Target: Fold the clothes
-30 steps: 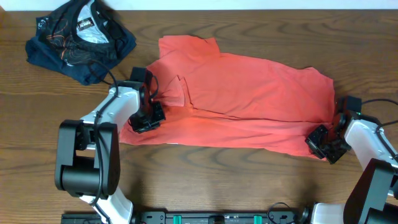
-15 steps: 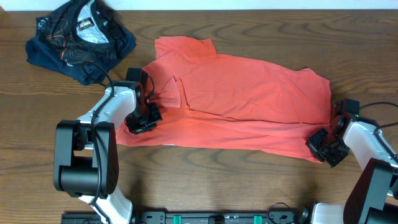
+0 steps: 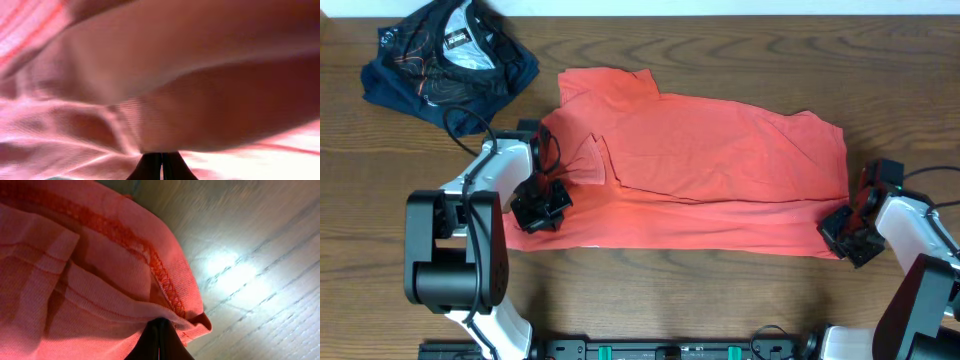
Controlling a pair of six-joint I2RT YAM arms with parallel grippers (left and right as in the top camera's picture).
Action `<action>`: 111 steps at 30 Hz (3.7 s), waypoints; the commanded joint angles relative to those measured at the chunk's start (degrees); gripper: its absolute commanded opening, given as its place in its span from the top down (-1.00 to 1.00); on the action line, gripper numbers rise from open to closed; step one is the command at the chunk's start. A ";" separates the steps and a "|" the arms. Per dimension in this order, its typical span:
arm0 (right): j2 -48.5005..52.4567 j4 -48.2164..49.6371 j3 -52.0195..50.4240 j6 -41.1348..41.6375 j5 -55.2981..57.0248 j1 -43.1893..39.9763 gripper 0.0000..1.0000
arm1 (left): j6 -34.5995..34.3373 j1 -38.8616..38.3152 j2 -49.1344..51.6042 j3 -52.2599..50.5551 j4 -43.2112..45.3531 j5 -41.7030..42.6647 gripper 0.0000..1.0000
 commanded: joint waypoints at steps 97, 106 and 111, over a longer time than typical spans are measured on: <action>0.11 1.11 -2.58 -10.86 -9.79 -9.88 0.92 | -2.82 -7.13 -23.23 -9.84 3.45 -1.51 -0.96; 0.11 0.59 -3.08 -5.68 -1.16 -9.90 0.96 | -2.82 -7.13 -23.23 -9.84 3.48 -1.51 -0.96; 0.11 -4.04 0.31 -3.26 6.27 -9.99 0.97 | -2.82 -7.13 -23.23 -9.84 4.11 -1.49 -0.96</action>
